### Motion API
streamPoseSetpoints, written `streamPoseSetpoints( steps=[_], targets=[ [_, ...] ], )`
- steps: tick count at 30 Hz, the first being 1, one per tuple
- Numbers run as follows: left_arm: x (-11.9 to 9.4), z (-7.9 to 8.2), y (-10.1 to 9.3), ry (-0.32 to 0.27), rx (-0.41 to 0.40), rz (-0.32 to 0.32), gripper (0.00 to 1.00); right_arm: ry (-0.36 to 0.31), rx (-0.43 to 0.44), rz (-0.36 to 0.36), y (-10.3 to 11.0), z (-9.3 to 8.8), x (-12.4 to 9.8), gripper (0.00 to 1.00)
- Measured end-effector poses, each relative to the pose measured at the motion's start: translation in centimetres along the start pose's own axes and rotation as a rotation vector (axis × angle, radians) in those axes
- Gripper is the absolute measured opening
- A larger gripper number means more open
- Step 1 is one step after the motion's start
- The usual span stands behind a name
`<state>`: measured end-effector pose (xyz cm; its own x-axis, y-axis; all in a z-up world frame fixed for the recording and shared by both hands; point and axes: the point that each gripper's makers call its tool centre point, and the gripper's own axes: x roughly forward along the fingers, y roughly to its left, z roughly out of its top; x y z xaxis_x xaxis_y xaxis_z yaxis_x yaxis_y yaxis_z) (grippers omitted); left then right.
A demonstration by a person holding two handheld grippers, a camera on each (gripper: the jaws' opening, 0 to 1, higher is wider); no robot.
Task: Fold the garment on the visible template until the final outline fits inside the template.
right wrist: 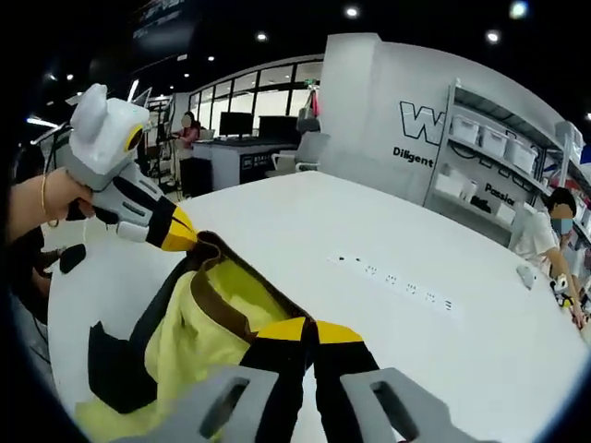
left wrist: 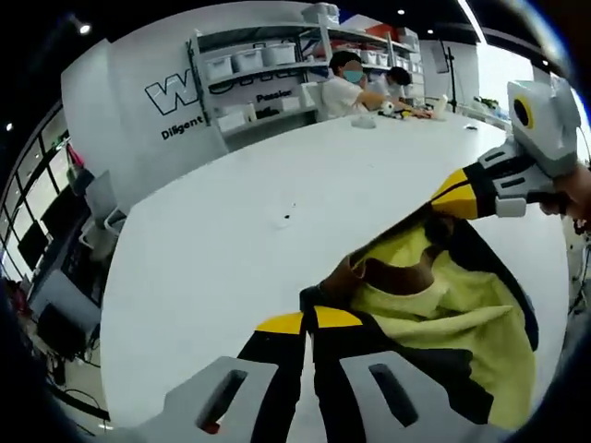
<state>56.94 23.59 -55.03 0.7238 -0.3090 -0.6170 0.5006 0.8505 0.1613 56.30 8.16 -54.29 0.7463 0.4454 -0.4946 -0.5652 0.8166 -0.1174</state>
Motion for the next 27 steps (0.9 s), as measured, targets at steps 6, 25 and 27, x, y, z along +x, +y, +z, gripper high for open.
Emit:
streamPoseSetpoints(
  steps=[6,25,27],
  targets=[
    [1.9,-0.5,0.8,0.021,0.016,0.046,0.04,-0.017,-0.005,-0.033,-0.8,0.1,1.7,0.00],
    [-0.4,-3.0,-3.8,-0.030,-0.156,-0.120,0.37,-0.017,0.210,-0.083,-0.1,-1.9,-1.5,0.33],
    [-1.3,-3.5,-4.5,-0.040,-0.193,-0.144,0.39,0.011,0.261,-0.083,0.6,-3.0,-2.5,0.34]
  ],
)
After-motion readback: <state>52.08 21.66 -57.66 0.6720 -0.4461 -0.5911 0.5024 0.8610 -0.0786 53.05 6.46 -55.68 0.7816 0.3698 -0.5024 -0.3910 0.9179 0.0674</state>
